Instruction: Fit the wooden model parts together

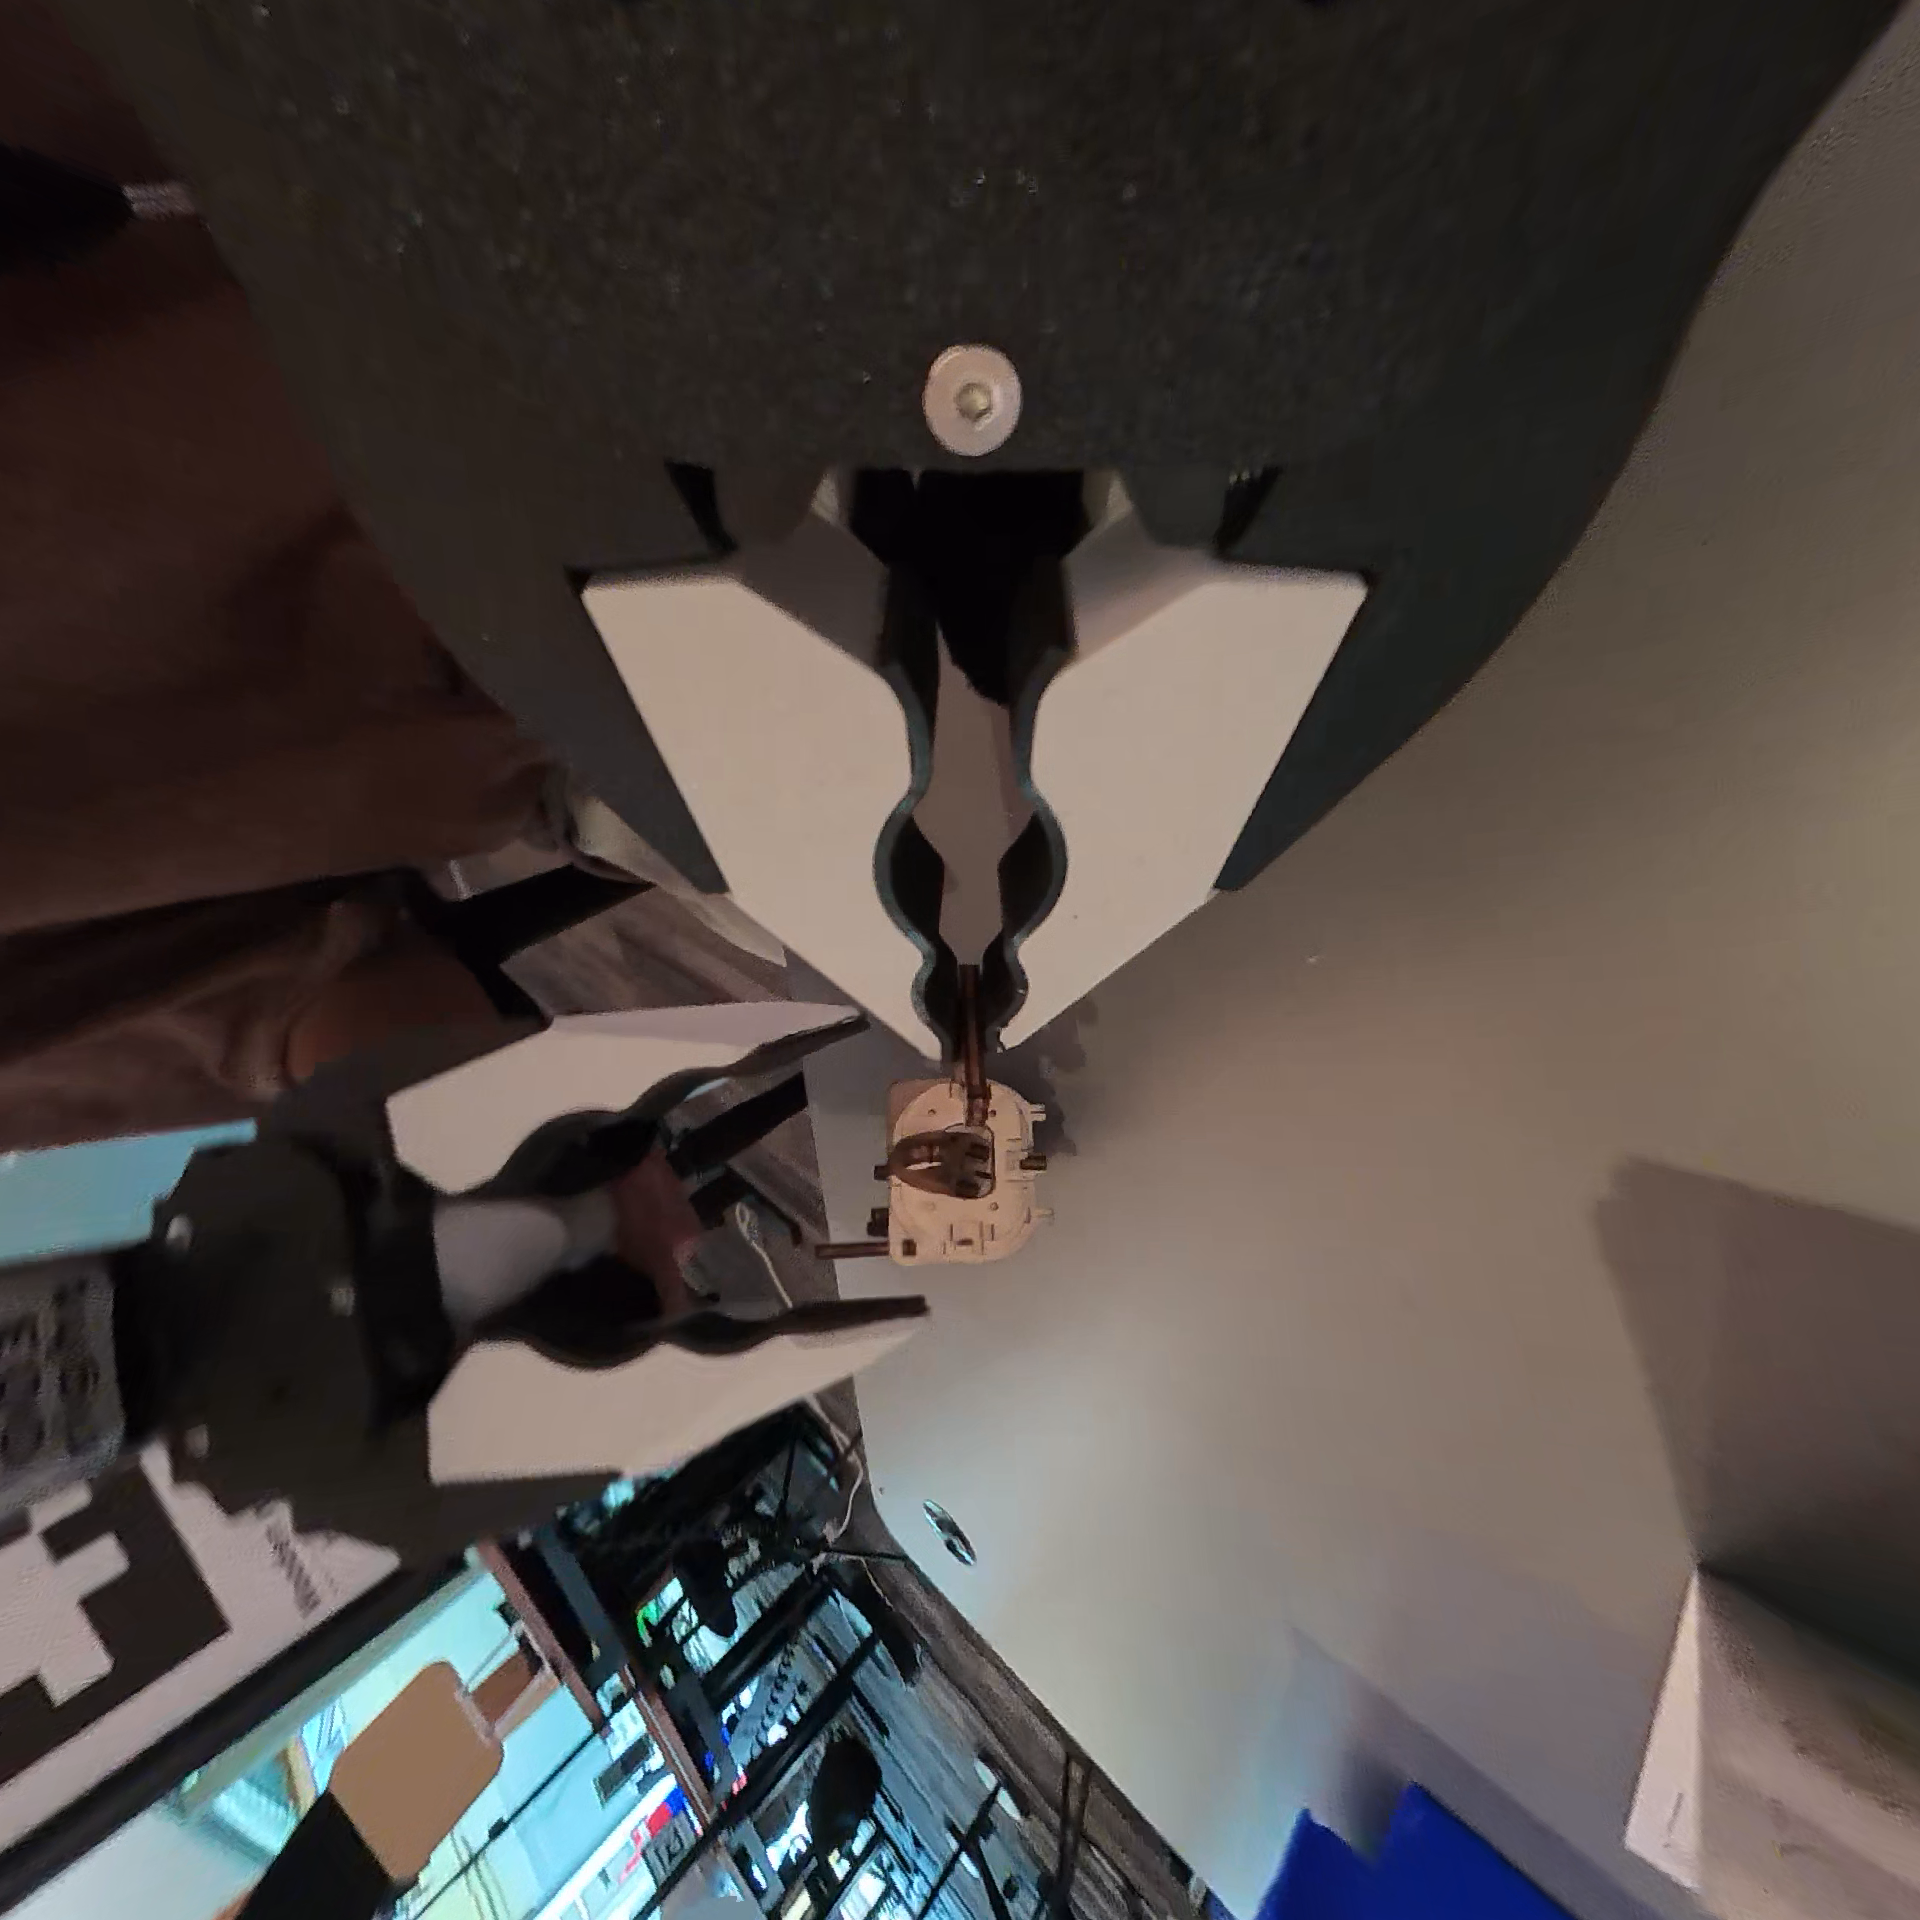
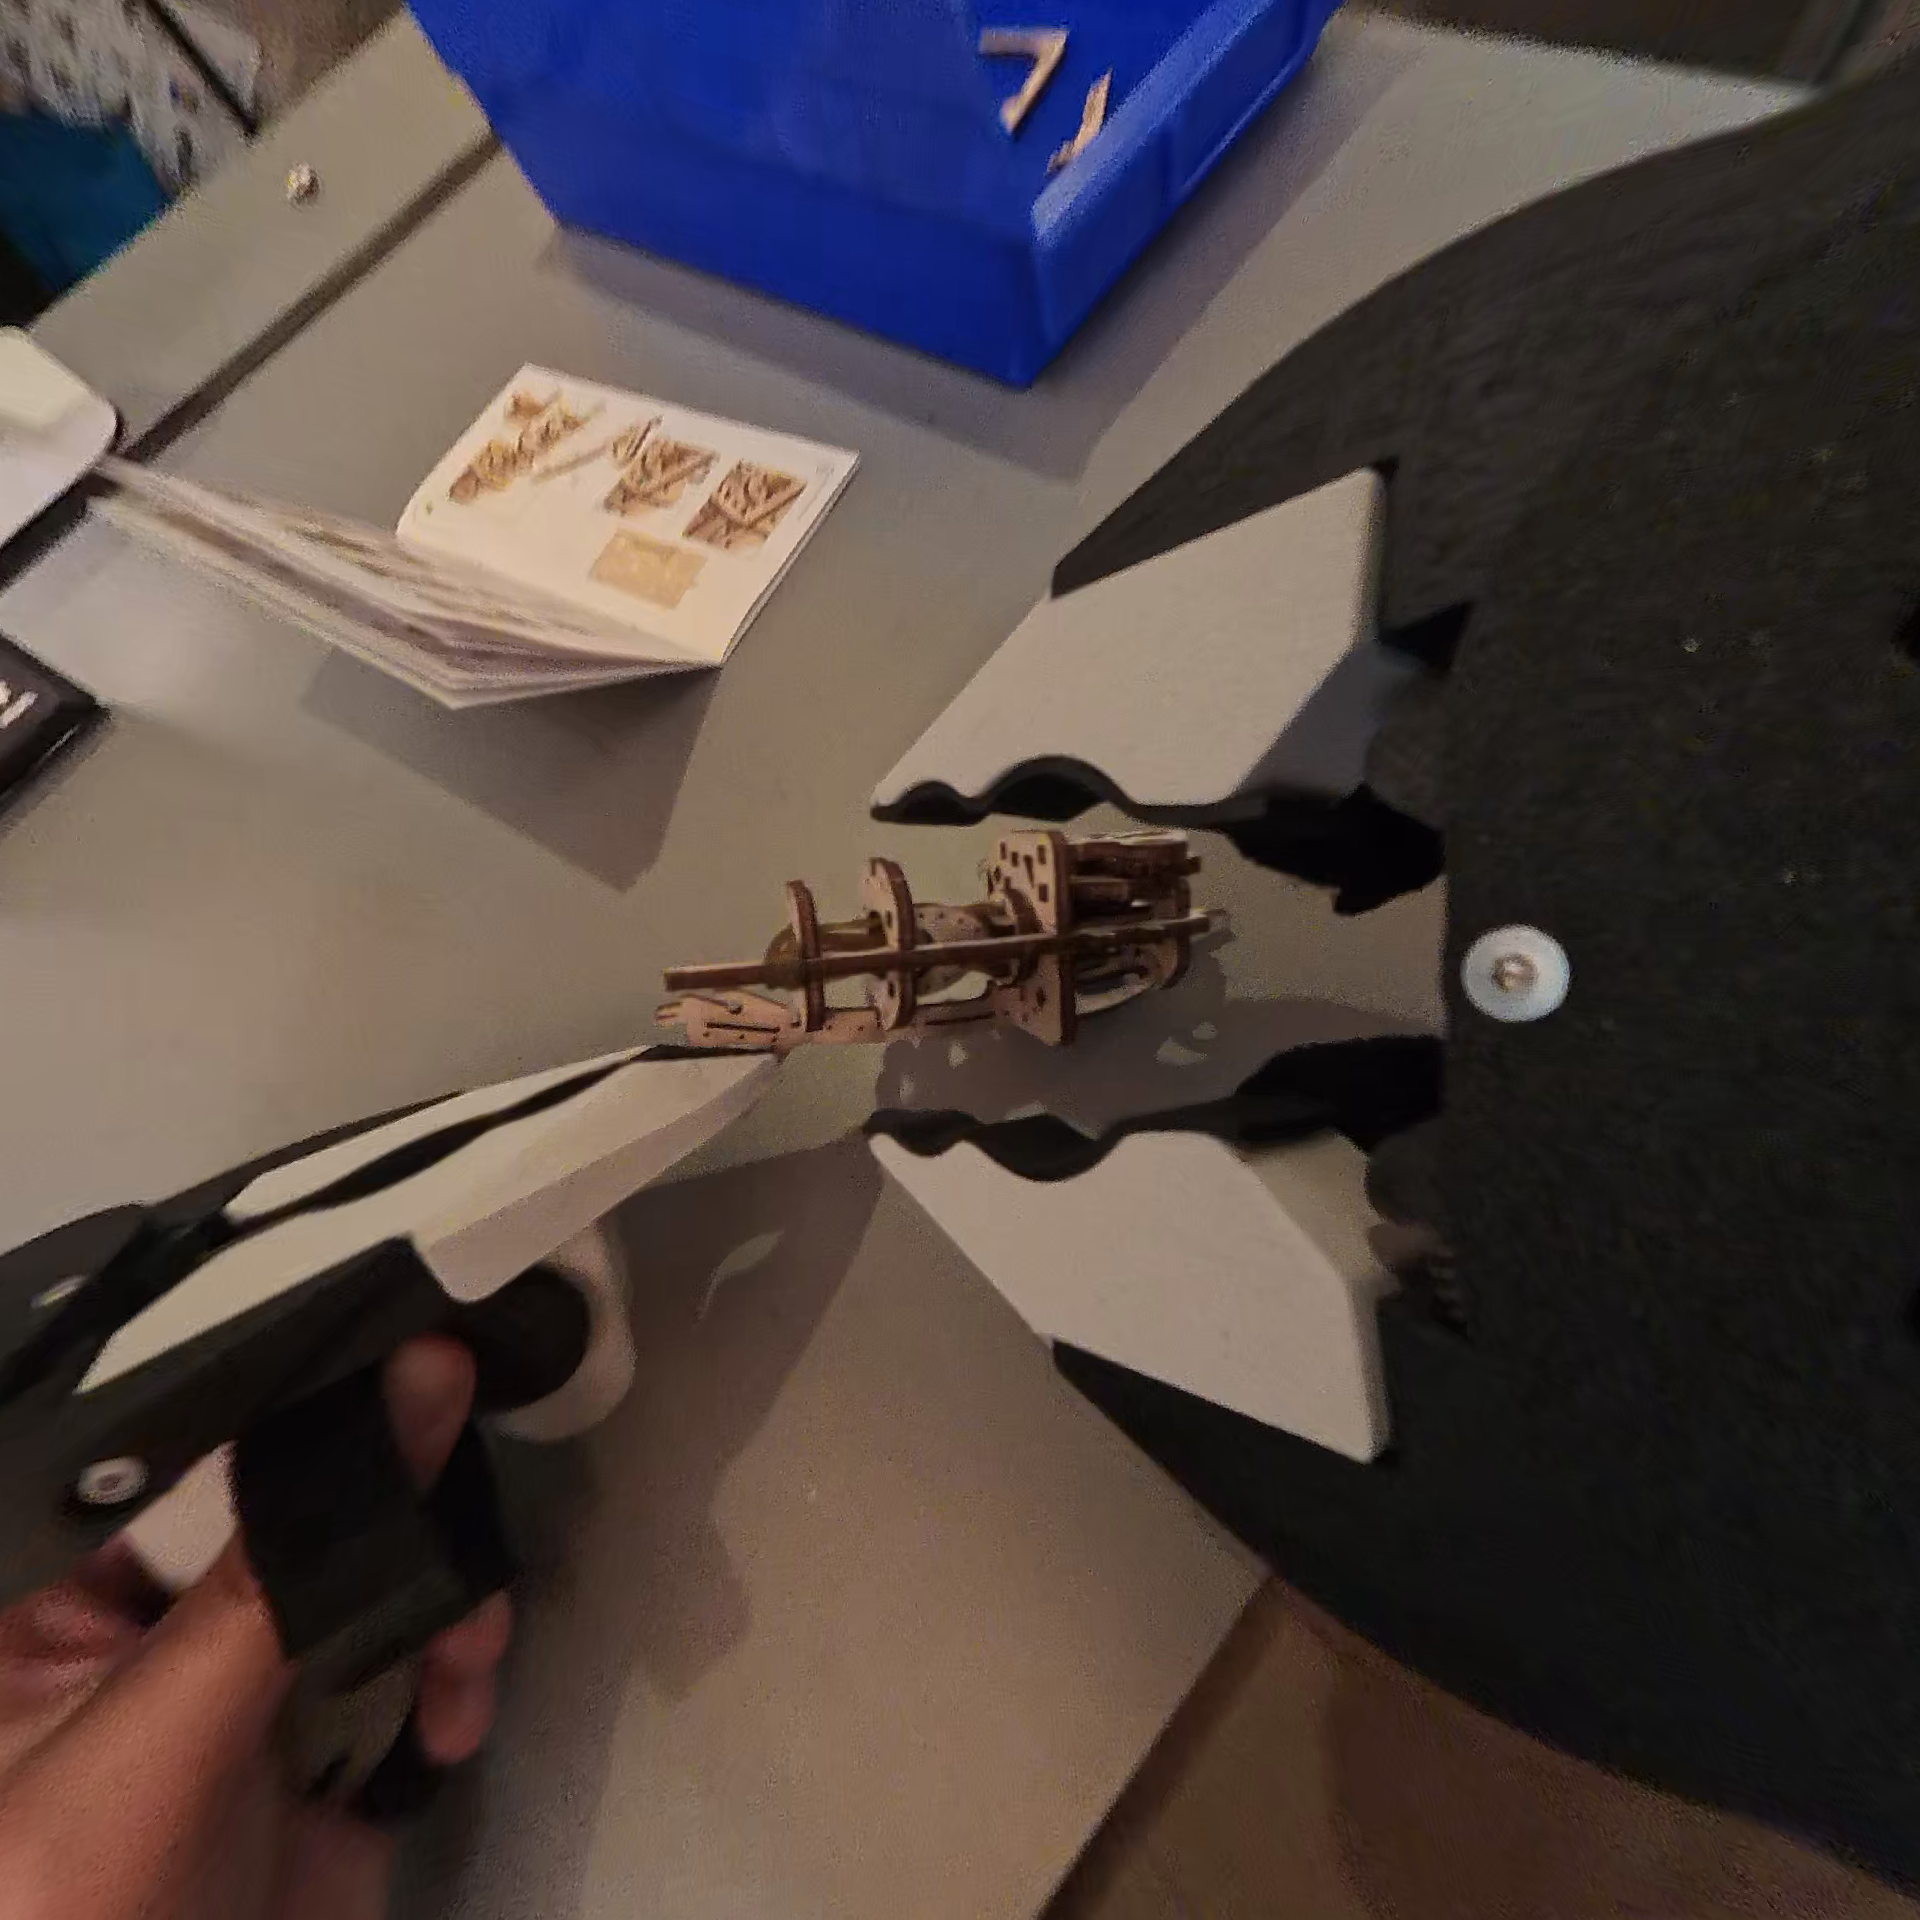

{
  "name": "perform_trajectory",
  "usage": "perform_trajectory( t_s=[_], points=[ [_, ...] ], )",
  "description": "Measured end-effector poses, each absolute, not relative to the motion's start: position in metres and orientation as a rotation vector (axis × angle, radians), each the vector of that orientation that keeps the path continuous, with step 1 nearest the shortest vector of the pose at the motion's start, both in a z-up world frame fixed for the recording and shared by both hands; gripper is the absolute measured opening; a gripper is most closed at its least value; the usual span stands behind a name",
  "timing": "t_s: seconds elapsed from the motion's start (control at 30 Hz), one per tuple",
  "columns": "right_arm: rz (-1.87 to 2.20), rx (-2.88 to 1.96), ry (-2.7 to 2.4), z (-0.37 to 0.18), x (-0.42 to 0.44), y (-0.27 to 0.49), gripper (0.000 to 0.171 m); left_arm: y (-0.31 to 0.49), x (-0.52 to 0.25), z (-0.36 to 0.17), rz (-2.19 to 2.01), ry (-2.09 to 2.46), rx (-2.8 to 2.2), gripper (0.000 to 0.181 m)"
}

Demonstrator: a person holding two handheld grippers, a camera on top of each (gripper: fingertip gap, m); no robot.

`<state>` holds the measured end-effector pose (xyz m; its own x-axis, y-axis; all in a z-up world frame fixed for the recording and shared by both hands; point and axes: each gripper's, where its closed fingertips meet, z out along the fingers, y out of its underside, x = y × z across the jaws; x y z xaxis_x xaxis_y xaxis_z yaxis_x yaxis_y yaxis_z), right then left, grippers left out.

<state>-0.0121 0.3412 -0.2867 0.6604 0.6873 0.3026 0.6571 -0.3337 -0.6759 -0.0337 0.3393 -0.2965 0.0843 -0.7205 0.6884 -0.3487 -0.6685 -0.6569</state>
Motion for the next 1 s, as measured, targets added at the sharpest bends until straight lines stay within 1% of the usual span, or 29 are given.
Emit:
perform_trajectory(
  t_s=[0.07,0.13,0.33,0.57,0.7,1.0],
  points=[
    [-0.078,-2.027,-1.05,-0.288,-0.011,0.342,0.046,0.339,-0.034,-0.298,-1.64,1.004,-2.08,0.0],
    [-0.177,-1.979,-1.058,-0.287,-0.012,0.347,0.043,0.338,-0.034,-0.298,-1.646,0.978,-2.089,0.0],
    [-0.239,-2.009,-1.108,-0.299,-0.013,0.355,0.049,0.335,-0.033,-0.3,-1.612,0.99,-2.084,0.0],
    [-0.362,-1.966,-1.178,-0.308,-0.013,0.36,0.043,0.333,-0.032,-0.3,-1.608,0.997,-2.081,0.0],
    [-0.365,-1.972,-1.183,-0.31,-0.015,0.359,0.039,0.331,-0.031,-0.3,-1.597,1.013,-2.072,0.0],
    [-0.428,-1.967,-1.189,-0.313,-0.013,0.358,0.042,0.329,-0.03,-0.3,-1.584,1.034,-2.06,0.0]
  ],
)
